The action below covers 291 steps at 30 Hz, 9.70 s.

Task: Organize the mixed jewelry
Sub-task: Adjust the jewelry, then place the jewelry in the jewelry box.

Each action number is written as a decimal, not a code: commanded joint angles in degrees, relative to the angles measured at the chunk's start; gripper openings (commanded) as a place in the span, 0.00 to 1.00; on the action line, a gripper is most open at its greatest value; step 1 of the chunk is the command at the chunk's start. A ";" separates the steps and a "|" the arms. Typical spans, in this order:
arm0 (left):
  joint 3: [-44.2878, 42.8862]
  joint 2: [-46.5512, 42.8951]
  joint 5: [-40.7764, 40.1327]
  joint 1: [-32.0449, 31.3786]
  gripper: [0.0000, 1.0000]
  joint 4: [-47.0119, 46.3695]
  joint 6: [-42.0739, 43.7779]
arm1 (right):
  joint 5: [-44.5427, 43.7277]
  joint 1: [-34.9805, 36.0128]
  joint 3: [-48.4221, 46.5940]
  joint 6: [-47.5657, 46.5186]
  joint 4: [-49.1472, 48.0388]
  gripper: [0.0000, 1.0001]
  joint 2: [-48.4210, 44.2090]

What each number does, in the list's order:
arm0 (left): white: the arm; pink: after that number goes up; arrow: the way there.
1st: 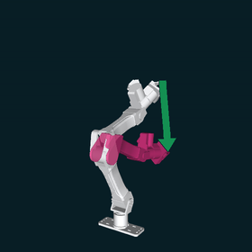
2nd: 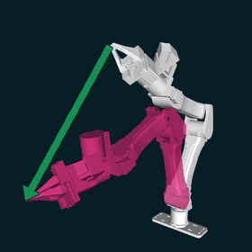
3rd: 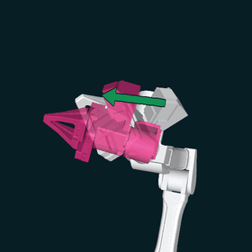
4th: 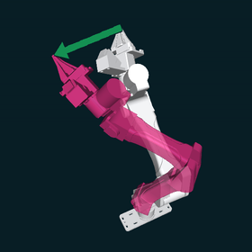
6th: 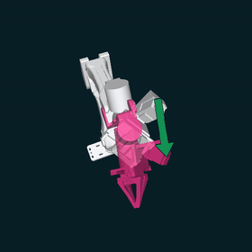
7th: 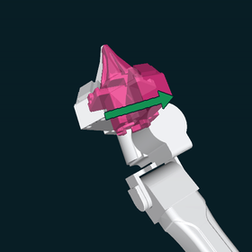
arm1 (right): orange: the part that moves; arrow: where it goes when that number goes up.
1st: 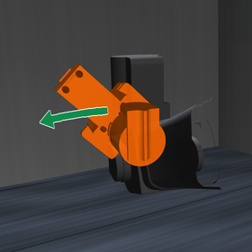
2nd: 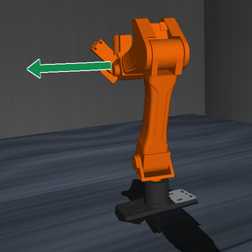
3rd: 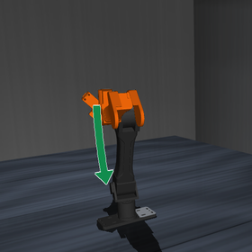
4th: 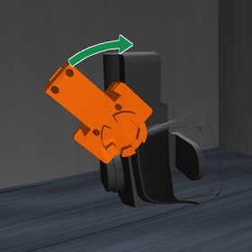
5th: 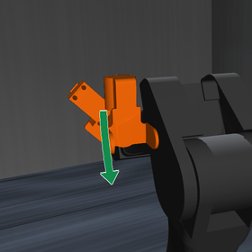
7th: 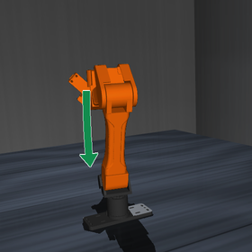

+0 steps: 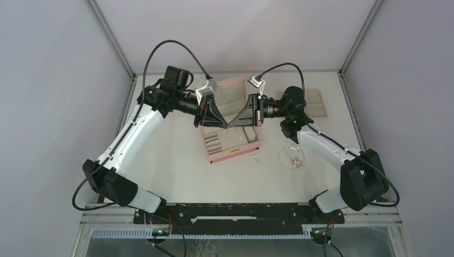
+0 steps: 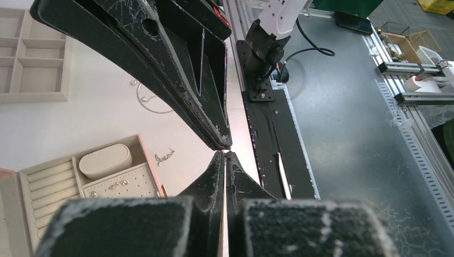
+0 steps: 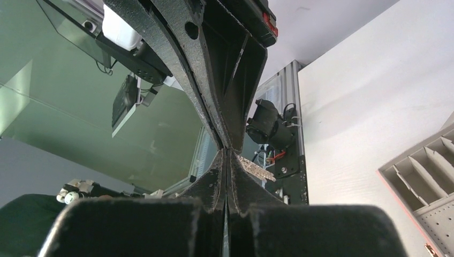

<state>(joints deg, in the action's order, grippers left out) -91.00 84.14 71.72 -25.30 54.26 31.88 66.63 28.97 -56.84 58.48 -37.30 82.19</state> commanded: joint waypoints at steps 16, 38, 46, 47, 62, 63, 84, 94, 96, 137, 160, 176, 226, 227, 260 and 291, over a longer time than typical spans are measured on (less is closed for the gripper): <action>6.54 -8.88 -15.27 1.45 0.56 -19.38 -13.82 | -7.29 0.01 -2.04 -12.06 12.15 0.00 -8.25; 24.65 -19.10 -10.61 0.96 0.63 -53.91 -42.01 | -18.00 1.25 -1.97 -19.45 16.98 0.00 -12.90; 22.65 -15.42 -7.81 -0.66 0.63 -53.82 -43.27 | -16.97 1.31 -2.04 -18.63 15.66 0.00 -13.02; 22.57 -15.28 -7.68 -0.77 0.62 -53.88 -42.77 | -16.92 1.35 -2.04 -18.58 15.60 0.00 -12.98; 21.84 -14.60 -7.40 -1.68 0.37 -54.00 -39.44 | -15.92 1.59 -1.97 -18.07 14.64 0.00 -12.50; 21.76 -14.54 -7.51 -1.68 0.36 -54.00 -39.44 | -15.92 1.53 -2.04 -17.96 14.55 0.00 -12.43; 21.30 -14.07 -8.38 -1.68 0.17 -54.00 -40.10 | -15.49 1.22 -1.98 -17.27 14.10 0.00 -12.01; 21.17 -13.94 -9.49 -1.51 0.04 -54.00 -40.68 | -14.87 1.16 -1.96 -17.12 14.54 0.00 -11.79; 21.13 -13.74 -9.57 -1.51 0.00 -54.00 -41.03 | -14.87 1.13 -1.96 -17.13 14.54 0.00 -11.79; 2.21 8.71 -28.09 -0.08 0.00 -1.03 -17.16 | -29.52 -10.65 -2.03 -28.77 44.32 0.57 -19.22; -5.33 23.16 -32.25 -3.12 0.00 9.32 -9.68 | -38.73 -10.52 -2.02 -30.45 52.02 0.56 -20.97; -8.56 27.79 -37.59 -3.42 0.00 7.17 -12.41 | -40.57 -9.93 -1.97 -32.27 54.41 0.55 -21.73; -5.48 27.61 -44.83 -6.58 0.00 3.16 -11.09 | -39.46 -9.58 -2.00 -31.77 52.83 0.54 -19.79; -5.62 27.90 -44.84 -6.55 0.00 3.20 -11.34 | -39.48 -9.55 -1.99 -31.80 52.78 0.54 -19.78; -4.98 28.85 -46.07 -7.51 0.00 2.50 -10.77 | -39.05 -9.50 -1.99 -31.77 52.47 0.54 -19.26; -6.80 30.94 -47.84 -7.92 0.00 1.02 -11.42 | -38.77 -9.63 -2.03 -31.72 52.06 0.54 -18.71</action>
<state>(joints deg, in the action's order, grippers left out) -95.72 114.15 24.14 -32.77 55.57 20.01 27.27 19.22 -56.84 27.33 17.34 63.33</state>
